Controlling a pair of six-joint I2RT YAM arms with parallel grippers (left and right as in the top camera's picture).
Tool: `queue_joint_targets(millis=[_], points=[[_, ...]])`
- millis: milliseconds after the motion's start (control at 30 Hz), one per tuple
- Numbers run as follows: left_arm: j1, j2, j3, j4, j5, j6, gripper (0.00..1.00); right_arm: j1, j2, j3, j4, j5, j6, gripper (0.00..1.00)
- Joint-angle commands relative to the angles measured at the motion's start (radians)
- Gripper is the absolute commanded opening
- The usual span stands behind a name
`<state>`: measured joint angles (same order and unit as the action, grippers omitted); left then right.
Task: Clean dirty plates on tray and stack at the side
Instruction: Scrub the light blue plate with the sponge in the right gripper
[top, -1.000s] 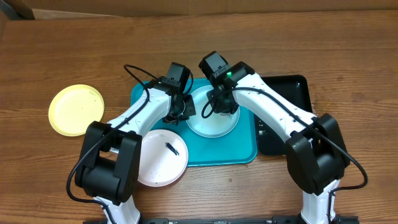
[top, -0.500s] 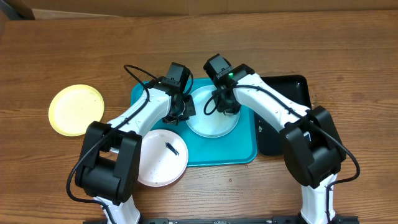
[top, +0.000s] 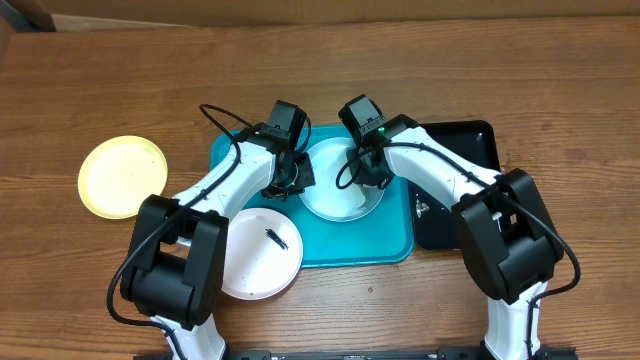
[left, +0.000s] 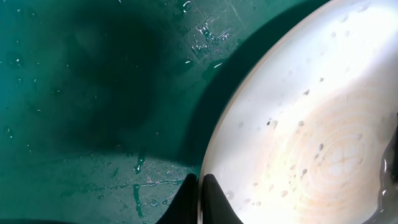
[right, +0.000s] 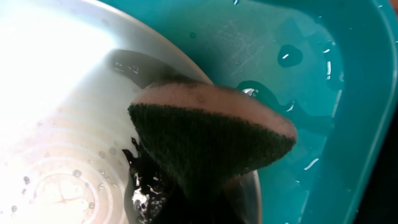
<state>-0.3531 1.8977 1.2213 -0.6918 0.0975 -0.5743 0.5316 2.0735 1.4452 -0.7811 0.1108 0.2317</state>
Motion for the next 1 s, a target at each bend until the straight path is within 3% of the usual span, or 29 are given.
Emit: queue_joint_targets(millis=[0,233,667,967], points=[[0.006,-0.021,-0.007,-0.012,-0.003,0.012,0.04,-0.008,0.018,-0.046,0.003,-0.106,0.005,0.04],[0.006,-0.021,-0.007,-0.010,-0.003,0.013,0.04,-0.008,0.018,-0.046,0.004,-0.284,0.000,0.04],[0.006,-0.021,-0.007,-0.007,-0.003,0.013,0.04,-0.003,0.018,-0.046,0.004,-0.438,-0.031,0.04],[0.006,-0.021,-0.007,-0.005,-0.004,0.013,0.04,-0.050,0.008,0.012,0.011,-0.770,-0.124,0.04]])
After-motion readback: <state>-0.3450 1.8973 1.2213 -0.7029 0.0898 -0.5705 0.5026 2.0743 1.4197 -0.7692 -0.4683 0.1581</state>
